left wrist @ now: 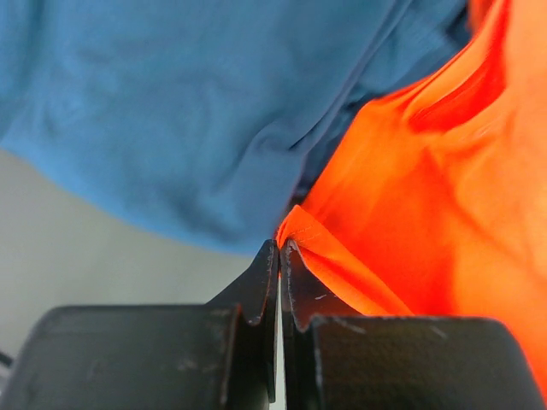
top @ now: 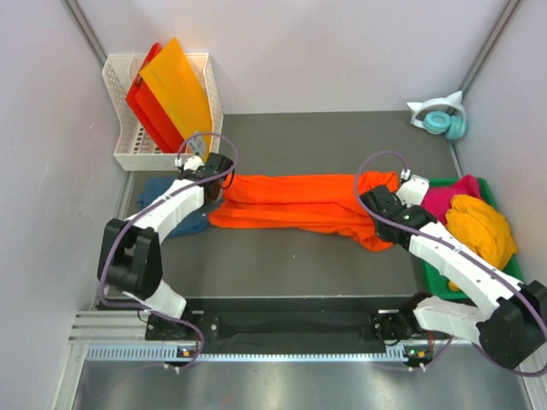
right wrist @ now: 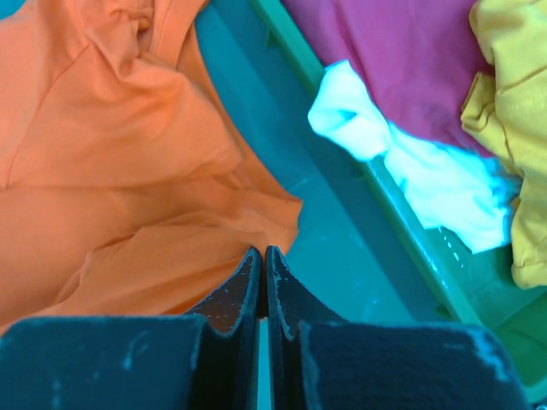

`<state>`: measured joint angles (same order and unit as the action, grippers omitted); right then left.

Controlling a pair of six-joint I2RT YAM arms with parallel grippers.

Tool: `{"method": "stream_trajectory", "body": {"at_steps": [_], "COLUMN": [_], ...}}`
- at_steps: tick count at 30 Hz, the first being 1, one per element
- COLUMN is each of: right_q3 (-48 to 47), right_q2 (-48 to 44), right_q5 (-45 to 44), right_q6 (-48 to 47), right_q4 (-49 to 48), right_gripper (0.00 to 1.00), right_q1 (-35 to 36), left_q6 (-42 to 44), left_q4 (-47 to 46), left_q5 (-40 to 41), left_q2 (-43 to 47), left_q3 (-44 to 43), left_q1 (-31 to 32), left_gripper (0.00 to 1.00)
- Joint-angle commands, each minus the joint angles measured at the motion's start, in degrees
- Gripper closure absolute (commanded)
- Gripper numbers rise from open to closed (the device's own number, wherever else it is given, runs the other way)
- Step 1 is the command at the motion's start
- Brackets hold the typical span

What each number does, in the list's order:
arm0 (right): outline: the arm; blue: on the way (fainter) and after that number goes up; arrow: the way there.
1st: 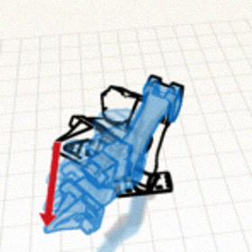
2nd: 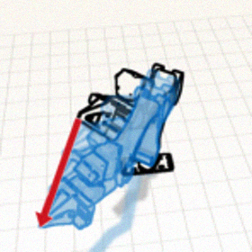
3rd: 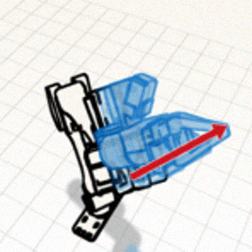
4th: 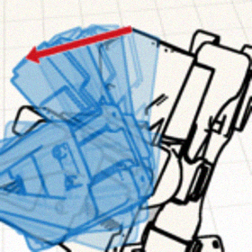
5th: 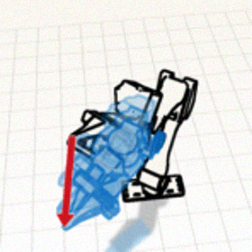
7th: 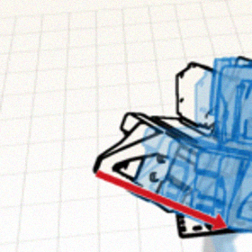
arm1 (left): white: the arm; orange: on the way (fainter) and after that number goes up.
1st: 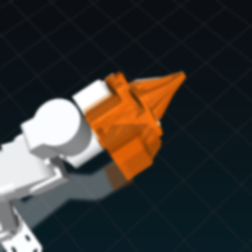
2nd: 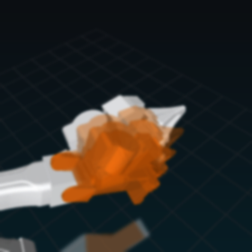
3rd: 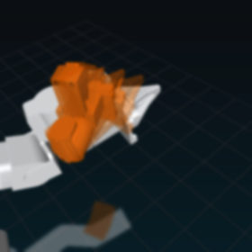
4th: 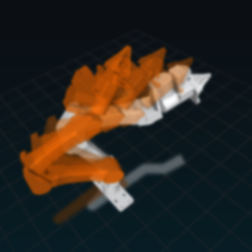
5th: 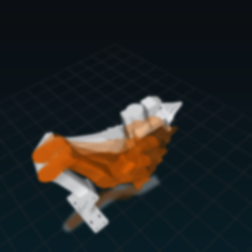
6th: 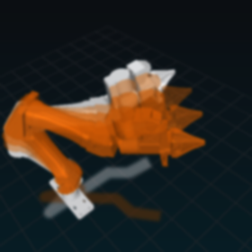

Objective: Fold and stack the t-shirts
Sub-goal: Fold the tshirt

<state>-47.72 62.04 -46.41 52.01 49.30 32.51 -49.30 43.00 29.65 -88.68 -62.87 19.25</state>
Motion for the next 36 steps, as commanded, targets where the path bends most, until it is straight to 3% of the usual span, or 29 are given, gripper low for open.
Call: {"method": "stream_trajectory", "body": {"at_steps": [1, 20, 36], "right_q3": [-2.3, -6.4, -7.4], "right_q2": [2.1, 13.7, 22.4], "right_q5": [-0.2, 3.3, 5.3], "right_q6": [-6.8, -13.2, -15.6], "right_q4": [-6.8, -17.0, -23.3], "right_gripper": [1.0, 1.0, 1.0], "right_q1": [-3.9, -11.1, -14.8], "left_q6": [1.3, 3.5, 4.1], "left_q4": [-2.6, -1.8, -1.7], "left_q5": [3.5, 7.4, 7.7], "left_q2": [-3.7, -18.6, -26.0], "left_q3": [-5.0, -20.0, -25.8], "left_q1": [0.0, -0.7, -1.5], "left_gripper": [1.0, 1.0, 1.0]}}
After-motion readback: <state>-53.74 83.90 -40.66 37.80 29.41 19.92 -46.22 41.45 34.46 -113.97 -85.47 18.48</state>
